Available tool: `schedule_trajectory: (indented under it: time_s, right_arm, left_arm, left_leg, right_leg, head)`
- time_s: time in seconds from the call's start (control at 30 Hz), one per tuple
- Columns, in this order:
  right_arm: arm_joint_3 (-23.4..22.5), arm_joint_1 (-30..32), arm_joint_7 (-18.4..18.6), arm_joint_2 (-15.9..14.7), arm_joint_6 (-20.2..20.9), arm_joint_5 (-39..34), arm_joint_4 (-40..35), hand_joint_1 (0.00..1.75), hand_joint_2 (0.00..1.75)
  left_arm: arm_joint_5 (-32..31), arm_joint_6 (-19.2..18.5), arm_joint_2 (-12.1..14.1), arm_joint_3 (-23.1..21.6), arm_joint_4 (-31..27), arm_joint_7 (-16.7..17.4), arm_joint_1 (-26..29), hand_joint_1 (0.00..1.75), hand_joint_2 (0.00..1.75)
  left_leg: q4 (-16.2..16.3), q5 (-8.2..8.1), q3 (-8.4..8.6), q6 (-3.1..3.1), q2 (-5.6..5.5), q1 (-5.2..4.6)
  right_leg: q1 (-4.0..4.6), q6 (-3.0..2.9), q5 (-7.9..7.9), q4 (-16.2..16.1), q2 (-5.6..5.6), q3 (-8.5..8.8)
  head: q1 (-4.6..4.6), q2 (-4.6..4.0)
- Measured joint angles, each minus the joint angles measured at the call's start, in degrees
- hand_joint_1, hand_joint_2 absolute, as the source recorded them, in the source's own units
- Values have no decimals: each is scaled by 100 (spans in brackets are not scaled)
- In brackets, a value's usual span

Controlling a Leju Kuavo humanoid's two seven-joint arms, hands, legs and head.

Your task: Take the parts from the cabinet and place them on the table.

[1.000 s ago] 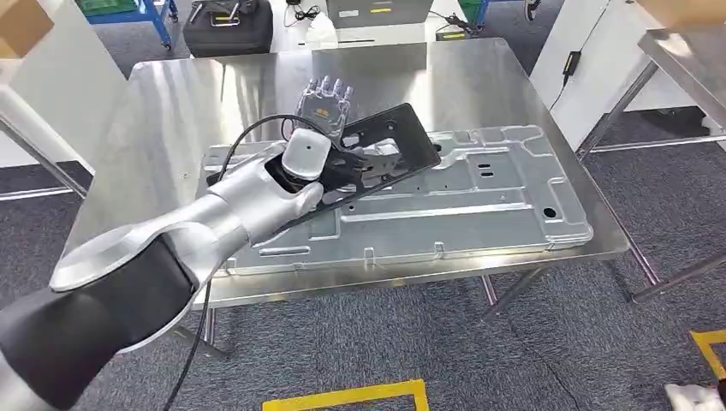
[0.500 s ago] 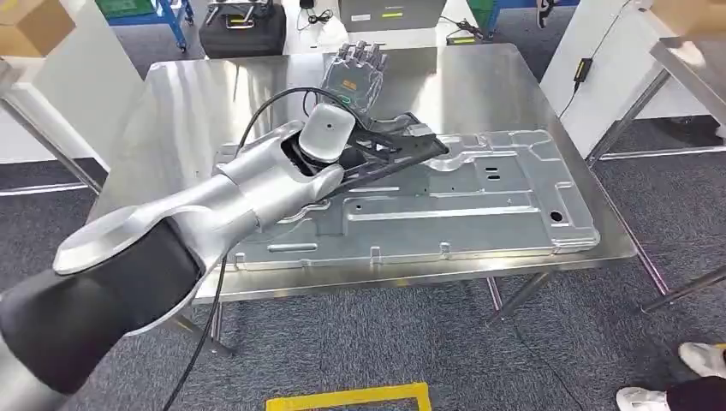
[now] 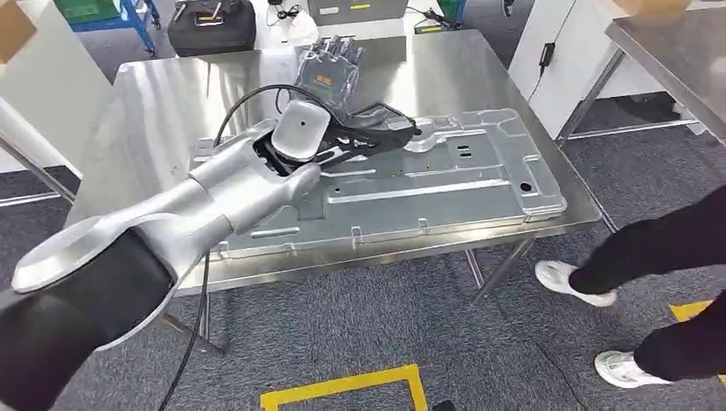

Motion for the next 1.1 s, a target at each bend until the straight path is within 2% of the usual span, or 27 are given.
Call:
schedule_trajectory:
  time_s: [0.07,0.1,0.13,0.17,0.23,0.27,0.3,0.33,0.37,0.4,0.43,0.47,0.5,0.57,0.6,0.63,0.67,0.73,0.77,0.8,0.83,0.9,0.93,0.97,1.0,1.03,1.1]
  right_arm:
    - [0,-3,-2,-4,-6,-2,2,0,0]
    - [0,1,-2,-9,-9,-2,4,0,0]
    - [0,3,-2,-9,-11,-7,6,0,0]
    - [0,1,-4,-9,-11,-7,7,0,0]
    - [0,-17,-4,-9,-11,-7,9,0,0]
    - [0,-20,-4,-9,-11,-7,9,0,0]
    - [0,-20,-4,-9,-11,-7,9,0,0]
    - [2,-22,-4,-9,-11,-7,11,0,0]
    - [2,-26,-4,-9,-11,-7,11,0,0]
    - [2,-33,-2,-11,-11,-4,11,0,0]
    - [2,-44,-2,-15,-11,-4,11,0,0]
    - [2,-57,-2,-83,-15,-2,13,0,0]
    - [2,-67,-2,-65,-13,2,11,0,0]
    - [2,-65,-2,-66,-11,2,11,0,0]
    - [2,-55,-2,-66,-9,4,13,0,0]
    - [2,-65,-2,-61,-9,2,15,0,0]
    - [0,-75,2,-74,-11,2,22,0,0]
    - [4,-80,2,-70,-2,7,24,0,0]
    - [5,-73,2,-55,-2,11,24,0,0]
    - [7,-71,7,-48,2,11,24,0,0]
    - [4,-72,7,-41,2,11,24,0,0]
    - [5,-77,9,-35,9,11,24,0,0]
    - [4,-80,9,-39,9,11,24,0,0]
    - [4,-80,11,-66,4,11,26,0,0]
    - [7,-74,15,-57,4,13,24,0,0]
    - [7,-71,15,-55,2,11,26,0,0]
    - [7,-58,17,-55,4,11,28,0,0]
  left_arm:
    - [0,-15,20,-2,-26,15,-2,0,0]
    - [0,-35,22,-2,-55,22,-6,0,0]
    - [0,-50,11,-2,-78,26,-15,0,0]
    - [0,-63,7,-2,-118,26,-19,0,0]
    - [0,-70,9,-4,-157,26,-18,0,0]
    - [0,-72,18,-4,-164,26,-17,0,0]
    - [0,-79,22,-9,-164,26,-17,0,0]
    - [0,-81,31,-13,-173,26,-18,0,0]
    - [0,-81,39,-11,-190,26,-19,0,0]
    - [0,-81,48,-7,-212,26,-21,0,0]
    - [0,-81,55,0,-234,26,-30,0,0]
    - [-2,-79,70,2,-256,28,-45,0,0]
    - [-2,-81,74,2,-269,28,-52,0,0]
    - [-2,-81,77,0,-291,28,-62,0,0]
    - [-2,-81,83,2,-306,31,-63,0,0]
    - [-2,-81,98,4,-308,33,-68,0,0]
    - [-2,-98,105,2,-306,33,-88,0,0]
    - [0,-125,116,-2,-323,33,-106,0,0]
    - [0,-138,116,-4,-328,33,-99,0,0]
    - [9,-182,116,-7,-332,33,-100,0,0]
    - [15,-212,116,-9,-334,33,-100,0,0]
    - [24,-232,114,-9,-360,33,-103,0,0]
    - [24,-232,120,-7,-374,33,-111,0,0]
    - [26,-234,118,-4,-385,33,-118,0,0]
    - [28,-232,92,0,-419,33,-107,0,0]
    - [28,-232,96,-2,-420,33,-107,0,0]
    - [28,-234,85,-9,-424,33,-106,0,0]
  left_leg:
    - [28,50,-62,79,-5,-24]
    - [-14,116,-124,158,5,-2]
    - [-2,173,-148,208,10,1]
    - [-2,230,-218,255,5,-9]
    - [1,343,-358,305,3,-55]
    - [4,393,-426,328,3,-86]
    - [4,445,-492,345,4,-121]
    - [6,496,-557,346,4,-150]
    - [5,544,-615,351,4,-190]
    - [3,592,-661,355,-4,-230]
    - [3,631,-679,365,10,-225]
    - [-3,661,-716,337,4,-267]
    - [-7,716,-735,315,38,-216]
    - [-56,816,-758,262,52,-160]
    - [-115,885,-757,233,45,-191]
    - [-87,785,-791,218,27,-198]
    - [71,496,-864,148,17,-181]
    - [867,-133,-1086,36,11,-92]
    - [1293,-309,-1186,-26,11,-50]
    - [1535,-310,-1211,-85,14,-13]
    - [1526,-154,-1126,-153,22,36]
    - [973,265,-670,-319,60,151]
    - [496,266,-359,-437,98,221]
    - [308,7,-218,-509,98,139]
    - [264,-10,-244,-316,68,140]
    - [276,-27,-296,-232,56,143]
    - [326,53,-377,-78,40,116]
  right_leg:
    - [-18,70,102,-48,6,-8]
    - [-28,106,124,-56,22,-37]
    - [-35,122,-87,46,12,-100]
    - [-35,129,-432,366,6,-189]
    - [-24,137,-1055,1331,6,-450]
    - [-17,121,-1195,1696,6,-517]
    - [7,86,-1168,1835,6,-484]
    - [32,38,-1053,1762,7,-349]
    - [78,-36,-885,1485,10,-131]
    - [147,-156,-719,974,26,226]
    - [245,-300,-660,427,36,606]
    - [258,-436,-818,53,24,853]
    - [296,-395,-804,-83,27,876]
    - [350,-446,-702,-115,43,836]
    - [331,-480,-590,-239,26,844]
    - [256,-417,-458,-390,-32,865]
    - [243,-426,-376,-449,-28,818]
    - [186,-369,-264,-439,-42,678]
    - [157,-338,-217,-419,-59,591]
    - [117,-294,-170,-385,-74,499]
    - [63,-242,-132,-334,-84,394]
    - [-56,-152,-81,-164,-94,164]
    - [-104,-85,-75,-24,-97,33]
    - [-100,-19,-63,50,-79,-72]
    - [-89,17,-53,145,-75,-126]
    - [-100,58,-14,173,-67,-136]
    - [-105,93,116,98,-76,-161]
  head:
    - [37,0]
    - [35,0]
    - [59,0]
    - [129,0]
    - [251,0]
    - [282,0]
    - [304,0]
    - [330,0]
    - [350,0]
    - [358,0]
    - [356,0]
    - [312,0]
    - [281,0]
    - [317,0]
    - [341,0]
    - [389,0]
    - [359,0]
    - [304,0]
    - [297,0]
    - [288,0]
    - [282,0]
    - [264,0]
    - [229,0]
    - [126,0]
    - [37,0]
    - [83,0]
    - [131,0]
